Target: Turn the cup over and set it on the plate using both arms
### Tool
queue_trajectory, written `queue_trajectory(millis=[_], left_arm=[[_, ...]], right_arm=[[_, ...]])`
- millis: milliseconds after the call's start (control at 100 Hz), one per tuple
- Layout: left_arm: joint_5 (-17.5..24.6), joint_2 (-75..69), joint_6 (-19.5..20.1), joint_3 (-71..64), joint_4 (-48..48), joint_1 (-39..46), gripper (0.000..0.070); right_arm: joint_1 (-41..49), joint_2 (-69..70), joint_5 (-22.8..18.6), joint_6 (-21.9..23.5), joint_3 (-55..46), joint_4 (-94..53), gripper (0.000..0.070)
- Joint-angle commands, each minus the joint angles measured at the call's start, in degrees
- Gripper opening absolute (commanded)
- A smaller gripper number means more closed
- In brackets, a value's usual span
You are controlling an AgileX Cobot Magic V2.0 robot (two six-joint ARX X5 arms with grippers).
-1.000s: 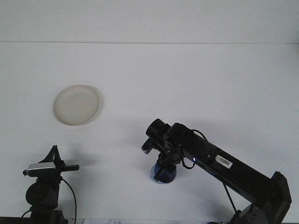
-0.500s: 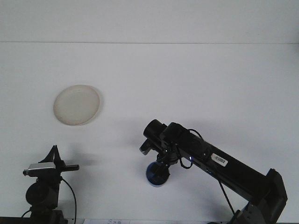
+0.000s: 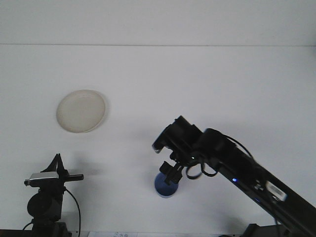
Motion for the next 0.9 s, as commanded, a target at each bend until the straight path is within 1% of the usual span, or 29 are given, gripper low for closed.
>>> queue_trajectory(millis=[0, 130, 210, 290, 430, 530, 620, 800, 830, 890], left_arm=[[0.11, -0.09, -0.26, -1.11, 0.76, 0.02, 0.0014], [0.11, -0.09, -0.26, -1.11, 0.76, 0.02, 0.0014], [0.11, -0.09, -0.26, -1.11, 0.76, 0.02, 0.0014], [0.11, -0.09, -0.26, -1.11, 0.76, 0.02, 0.0014], [0.11, -0.09, -0.26, -1.11, 0.76, 0.02, 0.0014], [0.11, -0.09, -0.26, -1.11, 0.76, 0.02, 0.0014], [0.11, -0.09, -0.26, -1.11, 0.76, 0.02, 0.0014], [0.11, -0.09, -0.37, -1.11, 1.14, 0.02, 0.0014], [0.11, -0.09, -1.18, -1.11, 1.27, 0.02, 0.0014], [0.11, -0.09, -4.85, -1.11, 1.40, 0.02, 0.0014]], right_arm=[[0.15, -5.18, 1.86, -0.20, 1.55, 2.34, 0.0479], [0.15, -16.15, 8.31, 1.07, 0.04, 7.45, 0.0479], [0.15, -23.32, 11.80, 1.84, -3.10, 11.06, 0.0479], [0.15, -30.95, 15.15, 2.97, -8.74, 15.72, 0.0479], [0.15, -45.09, 20.65, 4.31, -23.26, 26.27, 0.0479], [0.15, -54.84, 21.29, 4.37, -33.64, 33.55, 0.0479], [0.15, -62.12, 21.29, 4.28, -41.05, 38.53, 0.0479], [0.15, -71.08, 21.27, 4.37, -49.72, 40.61, 0.0479], [0.15, -71.80, 21.27, 4.52, -50.47, 40.41, 0.0479], [0.15, -72.81, 21.22, 4.85, -51.34, 39.95, 0.0479]])
